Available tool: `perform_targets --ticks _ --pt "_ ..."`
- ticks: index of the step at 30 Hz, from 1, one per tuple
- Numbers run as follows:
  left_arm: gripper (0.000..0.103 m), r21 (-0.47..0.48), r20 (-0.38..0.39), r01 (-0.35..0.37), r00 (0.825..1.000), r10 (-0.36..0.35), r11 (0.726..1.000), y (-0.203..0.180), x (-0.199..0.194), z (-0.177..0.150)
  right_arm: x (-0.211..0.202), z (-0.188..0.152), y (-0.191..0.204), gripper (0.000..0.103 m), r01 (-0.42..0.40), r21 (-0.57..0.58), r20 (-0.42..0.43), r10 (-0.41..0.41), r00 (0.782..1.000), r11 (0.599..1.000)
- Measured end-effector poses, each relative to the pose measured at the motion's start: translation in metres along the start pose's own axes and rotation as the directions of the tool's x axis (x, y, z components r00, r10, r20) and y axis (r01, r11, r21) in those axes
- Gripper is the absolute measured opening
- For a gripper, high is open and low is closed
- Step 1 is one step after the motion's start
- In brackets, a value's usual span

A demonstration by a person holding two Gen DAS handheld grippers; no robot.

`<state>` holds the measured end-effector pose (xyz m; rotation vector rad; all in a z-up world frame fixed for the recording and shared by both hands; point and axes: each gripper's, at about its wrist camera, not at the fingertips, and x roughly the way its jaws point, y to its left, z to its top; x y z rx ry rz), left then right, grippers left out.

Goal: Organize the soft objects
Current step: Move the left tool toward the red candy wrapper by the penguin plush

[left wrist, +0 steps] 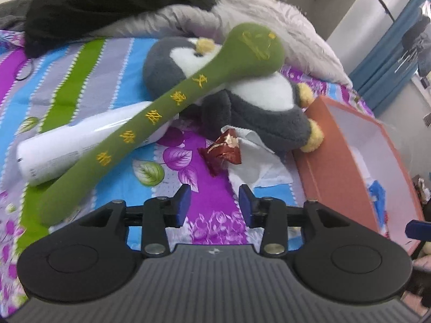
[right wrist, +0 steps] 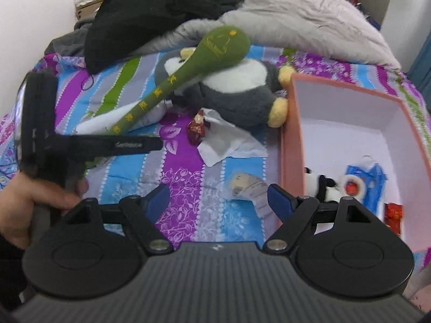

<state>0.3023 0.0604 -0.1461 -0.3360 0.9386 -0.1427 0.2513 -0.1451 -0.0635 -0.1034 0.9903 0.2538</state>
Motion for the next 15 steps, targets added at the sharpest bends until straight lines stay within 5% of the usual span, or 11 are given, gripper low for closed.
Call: perform_targets --ticks 7,15 --pt "0.050 0.041 -0.050 0.008 0.999 -0.006 0.999 0.004 0.065 0.012 0.057 -0.010 0.014 0.081 -0.001 -0.125 -0.010 -0.001 1.000 0.992" --pt "0.051 0.117 -0.064 0.028 0.998 -0.021 0.993 0.000 0.115 0.028 0.110 -0.018 0.014 0.080 0.162 -0.267 0.008 -0.166 0.986 0.950"
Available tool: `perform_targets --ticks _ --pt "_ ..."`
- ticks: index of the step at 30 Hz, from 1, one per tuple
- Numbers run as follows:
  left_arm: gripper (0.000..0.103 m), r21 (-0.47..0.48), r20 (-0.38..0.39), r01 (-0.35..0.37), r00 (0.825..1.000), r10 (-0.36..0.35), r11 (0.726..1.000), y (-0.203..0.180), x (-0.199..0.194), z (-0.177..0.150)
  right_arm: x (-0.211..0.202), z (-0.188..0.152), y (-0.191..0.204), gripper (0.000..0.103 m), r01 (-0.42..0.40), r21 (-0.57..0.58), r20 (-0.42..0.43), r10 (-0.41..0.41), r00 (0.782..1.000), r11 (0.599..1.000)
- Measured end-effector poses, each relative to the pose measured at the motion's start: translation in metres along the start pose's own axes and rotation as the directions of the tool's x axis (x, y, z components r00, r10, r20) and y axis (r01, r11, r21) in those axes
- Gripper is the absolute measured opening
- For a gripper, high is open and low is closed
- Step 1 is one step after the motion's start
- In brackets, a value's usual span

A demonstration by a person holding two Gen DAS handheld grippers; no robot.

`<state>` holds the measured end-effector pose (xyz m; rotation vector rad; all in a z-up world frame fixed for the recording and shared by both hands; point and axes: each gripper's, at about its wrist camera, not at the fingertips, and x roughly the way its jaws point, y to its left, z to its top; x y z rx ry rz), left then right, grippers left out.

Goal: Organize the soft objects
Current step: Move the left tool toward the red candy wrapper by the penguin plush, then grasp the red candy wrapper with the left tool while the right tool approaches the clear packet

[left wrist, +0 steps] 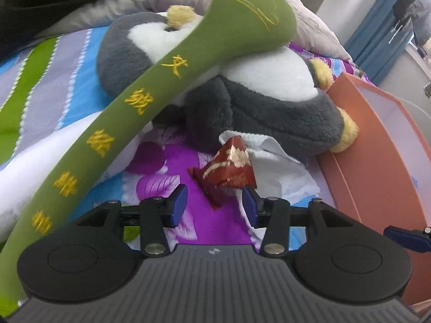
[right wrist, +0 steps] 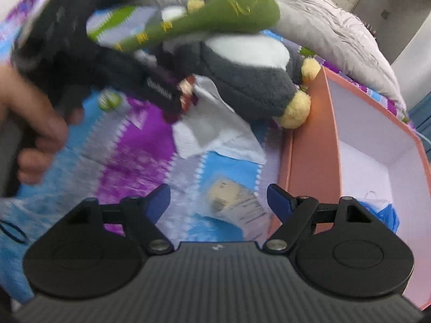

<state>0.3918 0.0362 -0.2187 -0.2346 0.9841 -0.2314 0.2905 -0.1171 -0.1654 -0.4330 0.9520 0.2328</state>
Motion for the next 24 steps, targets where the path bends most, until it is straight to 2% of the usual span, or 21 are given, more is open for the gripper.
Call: perform_targets --ticks 3,7,11,12,15,17,19,24 --pt "0.051 0.016 -0.004 0.005 1.000 -0.004 1.000 0.000 0.014 0.006 0.015 -0.003 0.005 0.076 0.037 -0.075 -0.012 -0.038 0.999 0.997" --pt "0.051 0.050 0.003 0.010 1.000 -0.010 0.999 -0.005 0.025 0.010 0.028 -0.011 0.016 0.072 0.132 -0.212 -0.004 -0.135 0.991 0.968" --pt "0.049 0.046 0.005 0.009 1.000 -0.010 0.999 -0.007 0.030 0.013 0.037 -0.016 0.019 0.070 0.114 -0.262 -0.030 -0.126 0.992 0.958" --pt "0.041 0.039 0.008 0.013 1.000 -0.014 0.999 -0.006 0.031 0.013 0.040 -0.019 0.021 0.069 0.119 -0.287 -0.031 -0.133 0.991 0.951" --pt "0.034 0.022 0.017 0.023 1.000 -0.023 0.999 -0.004 0.031 0.012 0.047 -0.019 0.020 0.057 0.084 -0.278 -0.058 -0.105 0.993 0.957" --pt "0.024 0.014 0.022 0.021 1.000 -0.021 1.000 -0.003 0.028 0.011 0.047 -0.018 0.018 0.055 0.068 -0.266 -0.066 -0.089 0.994 0.961" --pt "0.022 0.007 0.024 0.021 0.999 -0.021 1.000 -0.002 0.027 0.009 0.047 -0.018 0.018 0.048 0.058 -0.261 -0.066 -0.078 0.995 0.963" --pt "0.016 -0.016 0.037 0.016 0.999 -0.015 1.000 0.001 0.021 0.007 0.038 -0.019 0.013 0.038 0.043 -0.240 -0.051 -0.057 0.997 0.970"
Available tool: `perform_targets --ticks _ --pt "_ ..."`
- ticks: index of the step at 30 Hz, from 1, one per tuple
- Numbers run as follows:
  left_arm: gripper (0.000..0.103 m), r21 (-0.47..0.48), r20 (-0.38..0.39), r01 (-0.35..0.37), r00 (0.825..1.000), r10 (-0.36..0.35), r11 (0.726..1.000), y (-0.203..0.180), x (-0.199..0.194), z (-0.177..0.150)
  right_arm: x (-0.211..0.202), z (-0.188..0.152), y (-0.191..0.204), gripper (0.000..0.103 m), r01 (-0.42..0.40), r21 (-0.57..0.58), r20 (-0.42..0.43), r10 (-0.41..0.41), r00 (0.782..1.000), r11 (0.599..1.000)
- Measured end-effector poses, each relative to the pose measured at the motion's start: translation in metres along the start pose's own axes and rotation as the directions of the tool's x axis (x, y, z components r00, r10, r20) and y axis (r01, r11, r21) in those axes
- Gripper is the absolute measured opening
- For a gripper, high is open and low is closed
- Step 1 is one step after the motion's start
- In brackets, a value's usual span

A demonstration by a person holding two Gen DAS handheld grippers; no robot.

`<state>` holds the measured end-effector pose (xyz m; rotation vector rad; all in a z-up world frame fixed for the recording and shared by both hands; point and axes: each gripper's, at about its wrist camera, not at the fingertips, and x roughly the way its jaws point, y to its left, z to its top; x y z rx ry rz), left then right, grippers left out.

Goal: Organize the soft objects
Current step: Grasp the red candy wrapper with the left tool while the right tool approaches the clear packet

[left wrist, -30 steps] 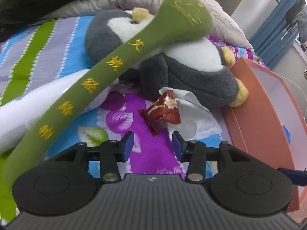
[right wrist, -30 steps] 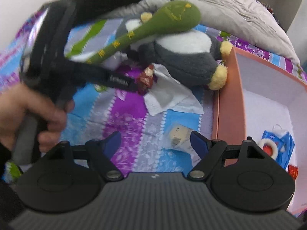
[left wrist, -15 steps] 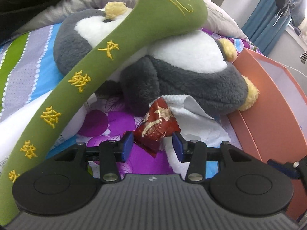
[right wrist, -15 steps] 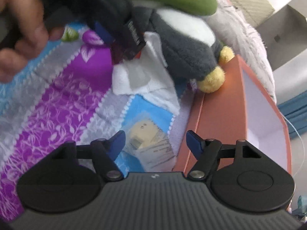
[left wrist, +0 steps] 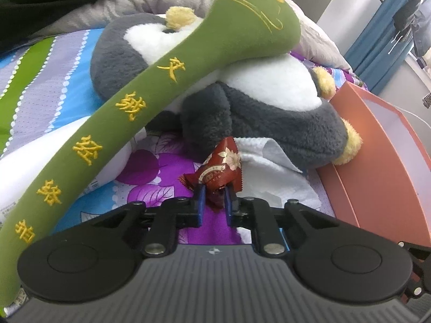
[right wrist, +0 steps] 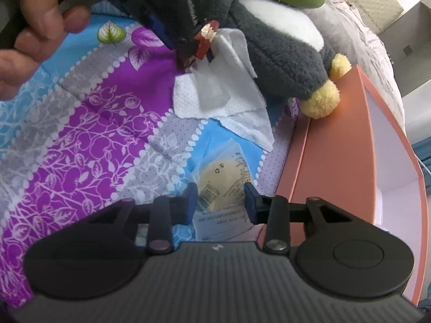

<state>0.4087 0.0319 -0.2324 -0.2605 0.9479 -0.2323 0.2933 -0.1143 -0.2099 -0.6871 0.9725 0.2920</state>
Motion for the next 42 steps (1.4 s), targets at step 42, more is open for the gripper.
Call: perform_targets --ticks 42 --pt "0.016 -0.206 -0.022 -0.078 0.997 0.075 0.975 -0.011 -0.193 -0.178 -0.098 -0.056 0.007 0.011 -0.401 0.439 0.174 0.362 0.916 0.804"
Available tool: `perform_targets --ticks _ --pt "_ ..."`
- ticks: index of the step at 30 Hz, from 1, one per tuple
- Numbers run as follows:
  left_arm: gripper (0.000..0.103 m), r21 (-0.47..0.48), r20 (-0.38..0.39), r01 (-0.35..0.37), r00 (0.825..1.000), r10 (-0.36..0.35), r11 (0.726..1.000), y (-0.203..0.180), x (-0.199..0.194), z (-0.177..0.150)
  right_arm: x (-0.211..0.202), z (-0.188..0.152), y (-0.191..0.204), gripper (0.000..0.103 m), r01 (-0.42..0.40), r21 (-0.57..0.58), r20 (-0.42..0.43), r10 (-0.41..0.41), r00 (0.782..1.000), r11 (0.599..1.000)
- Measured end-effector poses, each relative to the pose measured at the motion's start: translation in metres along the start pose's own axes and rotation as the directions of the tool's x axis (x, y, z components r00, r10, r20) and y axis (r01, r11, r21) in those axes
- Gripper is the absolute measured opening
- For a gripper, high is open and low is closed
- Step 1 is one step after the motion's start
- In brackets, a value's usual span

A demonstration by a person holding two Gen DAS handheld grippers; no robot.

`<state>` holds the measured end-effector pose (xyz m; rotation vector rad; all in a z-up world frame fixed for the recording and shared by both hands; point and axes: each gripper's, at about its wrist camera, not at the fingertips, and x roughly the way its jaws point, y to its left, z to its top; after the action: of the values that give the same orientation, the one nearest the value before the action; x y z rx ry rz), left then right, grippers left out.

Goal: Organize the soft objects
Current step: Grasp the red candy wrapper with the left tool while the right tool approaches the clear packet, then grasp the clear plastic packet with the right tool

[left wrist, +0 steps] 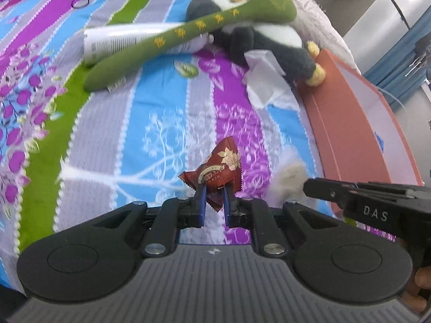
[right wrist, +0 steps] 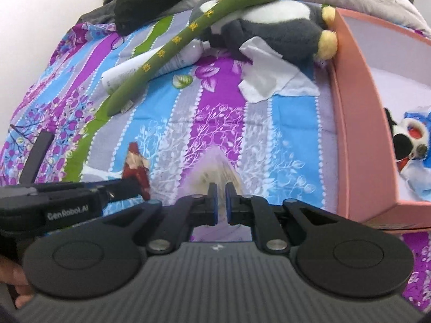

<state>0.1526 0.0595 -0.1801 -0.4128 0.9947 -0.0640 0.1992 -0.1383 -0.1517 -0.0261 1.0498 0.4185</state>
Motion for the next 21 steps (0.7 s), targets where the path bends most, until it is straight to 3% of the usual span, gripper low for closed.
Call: perform_targets --ticks 3,7,13,21 --pt "0.016 0.002 -0.021 0.005 1.000 -0.005 1.000 0.000 0.005 -0.008 0.004 -0.002 -0.001 0.013 -0.025 -0.004 -0.010 0.025 1.000 1.000" --pt "0.016 -0.008 -0.030 -0.002 1.000 0.002 1.000 0.005 0.011 -0.009 0.005 -0.007 0.003 0.061 0.014 -0.087 0.021 -0.012 1.000 0.996" --pt "0.016 -0.001 -0.040 -0.008 0.999 0.008 1.000 0.008 0.016 -0.006 0.020 -0.018 0.006 0.062 0.017 -0.202 -0.007 -0.019 1.000 0.979" --pt "0.016 0.000 -0.057 -0.013 0.998 0.013 1.000 0.006 0.025 -0.006 0.045 -0.024 0.002 0.061 0.042 -0.200 -0.010 -0.045 0.999 0.979"
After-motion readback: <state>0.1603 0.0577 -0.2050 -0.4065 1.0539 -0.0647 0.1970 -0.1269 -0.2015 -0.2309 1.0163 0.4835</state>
